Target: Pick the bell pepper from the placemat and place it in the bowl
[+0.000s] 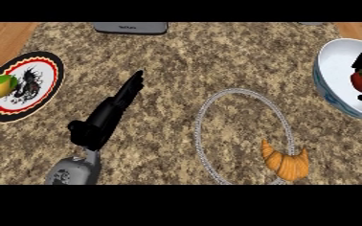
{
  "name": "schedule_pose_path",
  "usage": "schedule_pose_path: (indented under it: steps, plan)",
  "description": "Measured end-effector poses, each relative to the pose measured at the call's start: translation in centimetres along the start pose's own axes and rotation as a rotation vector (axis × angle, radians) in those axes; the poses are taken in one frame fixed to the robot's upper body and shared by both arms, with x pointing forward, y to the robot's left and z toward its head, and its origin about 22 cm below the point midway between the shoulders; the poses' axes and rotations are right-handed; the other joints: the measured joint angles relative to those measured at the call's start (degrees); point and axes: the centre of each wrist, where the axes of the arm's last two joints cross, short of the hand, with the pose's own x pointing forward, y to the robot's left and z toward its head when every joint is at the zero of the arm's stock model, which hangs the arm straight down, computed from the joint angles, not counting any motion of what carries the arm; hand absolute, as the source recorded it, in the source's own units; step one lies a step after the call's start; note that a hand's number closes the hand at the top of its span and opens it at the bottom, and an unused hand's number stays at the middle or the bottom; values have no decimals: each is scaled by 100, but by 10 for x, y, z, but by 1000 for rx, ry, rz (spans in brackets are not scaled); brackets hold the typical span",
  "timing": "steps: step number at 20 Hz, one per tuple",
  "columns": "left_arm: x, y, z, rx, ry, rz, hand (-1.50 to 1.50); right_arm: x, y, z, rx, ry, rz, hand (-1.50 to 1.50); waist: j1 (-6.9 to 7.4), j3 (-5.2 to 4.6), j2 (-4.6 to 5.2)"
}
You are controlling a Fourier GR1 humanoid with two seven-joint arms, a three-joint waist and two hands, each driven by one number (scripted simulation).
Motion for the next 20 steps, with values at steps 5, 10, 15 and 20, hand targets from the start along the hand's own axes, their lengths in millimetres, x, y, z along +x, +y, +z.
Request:
schedule_pose_path:
  steps: [5, 10, 15, 20]
  plan:
    - [-2, -2, -6, 1, -1, 4, 0, -8, 12, -13, 53, -38, -86, -150, -10, 6, 18]
    - [-2, -1, -2, 4, -1, 4, 0, -8, 3, -26, -44, -39, -175, -150, -36, 7, 4]
    - [-2, -4, -4, 2, -4, 6, 0, -17, -9, -19, -197, 17, -332, -150, -29, 10, 24]
    - [1, -4, -5, -3, -13, -1, 0, -28, -28, 4, -288, 114, -471, -150, 35, 20, 63]
